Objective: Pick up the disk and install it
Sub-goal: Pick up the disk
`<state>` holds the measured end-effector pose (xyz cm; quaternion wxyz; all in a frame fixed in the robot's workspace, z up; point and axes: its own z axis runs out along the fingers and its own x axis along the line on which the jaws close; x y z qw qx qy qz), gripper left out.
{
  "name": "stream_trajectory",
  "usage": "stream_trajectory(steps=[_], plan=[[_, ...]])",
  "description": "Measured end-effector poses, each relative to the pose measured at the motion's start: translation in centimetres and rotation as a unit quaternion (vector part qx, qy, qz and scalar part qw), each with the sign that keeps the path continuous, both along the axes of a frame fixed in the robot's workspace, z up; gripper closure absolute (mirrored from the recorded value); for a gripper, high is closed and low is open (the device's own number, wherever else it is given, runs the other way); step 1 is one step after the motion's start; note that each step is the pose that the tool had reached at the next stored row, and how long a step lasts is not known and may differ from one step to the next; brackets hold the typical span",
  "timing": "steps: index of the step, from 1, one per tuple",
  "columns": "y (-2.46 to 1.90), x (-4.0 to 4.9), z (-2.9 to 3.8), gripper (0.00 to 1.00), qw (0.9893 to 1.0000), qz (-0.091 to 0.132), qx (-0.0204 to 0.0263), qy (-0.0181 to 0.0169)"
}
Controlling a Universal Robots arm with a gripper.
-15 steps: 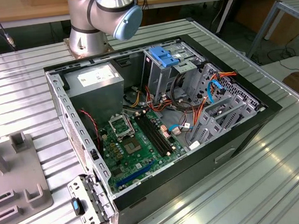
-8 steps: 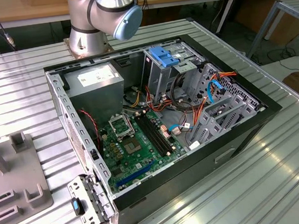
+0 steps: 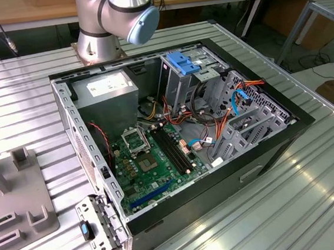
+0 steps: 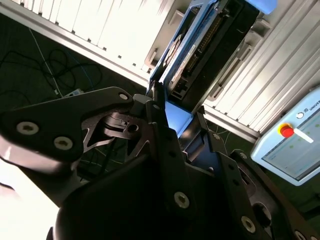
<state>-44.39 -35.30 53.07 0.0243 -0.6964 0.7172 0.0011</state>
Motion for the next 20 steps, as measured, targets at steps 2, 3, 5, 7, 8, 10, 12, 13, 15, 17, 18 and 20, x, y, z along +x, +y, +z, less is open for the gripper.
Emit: stream_trajectory(steps=[2, 3, 5, 7, 8, 10, 12, 13, 15, 17, 18, 20], plan=[[0.00, 0.89, 0.00, 0.63, 1.0000, 0.000, 0.0000, 0.0000], [0.00, 1.22, 0.00, 0.63, 1.0000, 0.000, 0.0000, 0.0000], [0.00, 2.36, 0.00, 0.63, 1.0000, 0.000, 0.0000, 0.0000], [0.00, 3.46, 0.00, 0.63, 1.0000, 0.000, 0.0000, 0.0000], [0.00, 3.79, 0.00, 0.63, 1.0000, 0.000, 0.0000, 0.0000], [0.00, 4.59, -0.01, 0.63, 1.0000, 0.000, 0.0000, -0.0001], [0.00, 5.34, 0.00, 0.63, 1.0000, 0.000, 0.0000, 0.0000], [0.00, 5.68, 0.00, 0.63, 1.0000, 0.000, 0.0000, 0.0000], [0.00, 6.21, 0.00, 0.63, 1.0000, 0.000, 0.0000, 0.0000], [0.00, 6.57, 0.00, 0.63, 1.0000, 0.000, 0.0000, 0.0000], [0.00, 6.64, 0.00, 0.63, 1.0000, 0.000, 0.0000, 0.0000], [0.00, 6.86, 0.00, 0.63, 1.0000, 0.000, 0.0000, 0.0000]])
